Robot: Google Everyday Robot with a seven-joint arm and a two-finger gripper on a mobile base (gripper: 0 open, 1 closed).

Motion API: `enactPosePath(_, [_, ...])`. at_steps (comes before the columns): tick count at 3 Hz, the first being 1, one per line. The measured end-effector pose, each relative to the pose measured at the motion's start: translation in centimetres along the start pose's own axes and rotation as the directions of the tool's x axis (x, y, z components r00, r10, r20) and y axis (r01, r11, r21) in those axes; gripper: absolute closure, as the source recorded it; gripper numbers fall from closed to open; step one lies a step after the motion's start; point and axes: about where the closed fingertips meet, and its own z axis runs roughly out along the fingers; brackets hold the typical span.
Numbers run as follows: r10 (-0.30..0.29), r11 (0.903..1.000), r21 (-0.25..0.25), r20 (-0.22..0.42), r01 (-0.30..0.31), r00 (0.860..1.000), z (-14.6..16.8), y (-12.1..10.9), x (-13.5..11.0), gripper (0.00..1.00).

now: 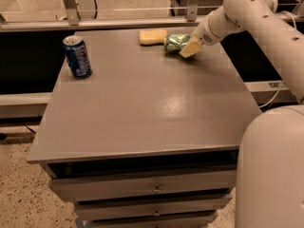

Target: Move green can near sponge

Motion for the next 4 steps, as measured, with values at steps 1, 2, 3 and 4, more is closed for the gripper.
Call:
enactPosePath(1, [0.007, 1.0, 0.005, -0.006, -0.007, 1.0, 0.73, -0.52, 0.02, 0.38])
enactPosePath(2, [0.007, 1.0, 0.004, -0.011, -0.007, 1.0, 1.25, -0.76, -0.06, 0.06])
enactPosePath(3, [0.007, 1.0, 0.002, -0.012, -0.007, 1.0, 1.39, -0.79, -0.06, 0.0])
enactPosePath(4, [0.006, 1.0, 0.001, -0.011, -0.006, 1.0, 1.35, -0.75, -0.14, 0.0])
